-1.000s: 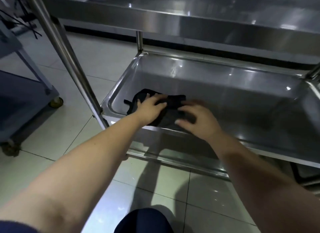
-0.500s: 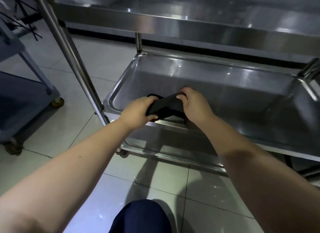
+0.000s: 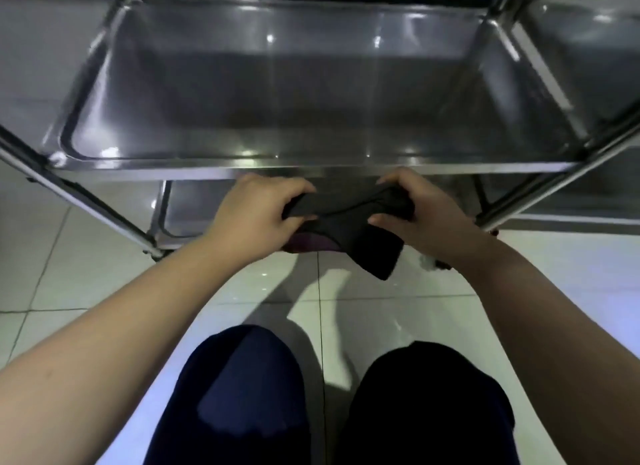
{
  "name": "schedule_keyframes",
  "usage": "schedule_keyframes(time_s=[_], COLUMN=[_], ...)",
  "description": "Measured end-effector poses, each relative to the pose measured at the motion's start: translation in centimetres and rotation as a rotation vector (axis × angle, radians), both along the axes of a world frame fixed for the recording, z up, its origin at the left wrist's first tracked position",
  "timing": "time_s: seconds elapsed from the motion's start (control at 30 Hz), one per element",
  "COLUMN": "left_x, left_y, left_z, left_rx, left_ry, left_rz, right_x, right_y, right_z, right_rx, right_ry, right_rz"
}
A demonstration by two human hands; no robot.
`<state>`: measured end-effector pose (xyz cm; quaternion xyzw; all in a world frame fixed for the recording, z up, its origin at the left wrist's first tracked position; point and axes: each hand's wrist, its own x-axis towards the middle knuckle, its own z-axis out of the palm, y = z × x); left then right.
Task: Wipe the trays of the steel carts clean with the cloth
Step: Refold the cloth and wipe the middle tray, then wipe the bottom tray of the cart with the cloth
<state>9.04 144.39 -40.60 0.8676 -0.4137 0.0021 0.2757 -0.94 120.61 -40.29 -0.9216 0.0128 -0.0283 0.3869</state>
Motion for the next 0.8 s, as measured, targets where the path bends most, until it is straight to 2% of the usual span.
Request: schedule_keyframes(time_s=[0.1,0.2,0.37,0.6,0.8], left_x=[-1.8,-2.6,-2.8,-3.1,-1.7], left_y=[-2.5,-4.8,-7.8,-9.6,-12.1], left_z=[-4.7,-8.9,-15.3,-22.8,-24.1], left_rx=[0.095,0.185,0.256,0.103,0.079], left_ry=[0.127,0.149,0.274,0.387,0.405], left_rz=[-0.019,-0.022,0.013,0.152,0.184], right_x=[-1.8,-3.1,-4.4,-5.1,-3.2], right_y=[-2.2,-4.0,-6.3,-7.4,-9.3], right_z=[-5.0,-9.5,-16.7,-23.8,-26.1], right_rx=[-0.055,-0.099,-0.178,-0.078,0.017], right_ry=[0.093,0.152,0.180,0.078,0.050], right_rz=[-0.060,-0.084,-0.109,-0.171,-0.242])
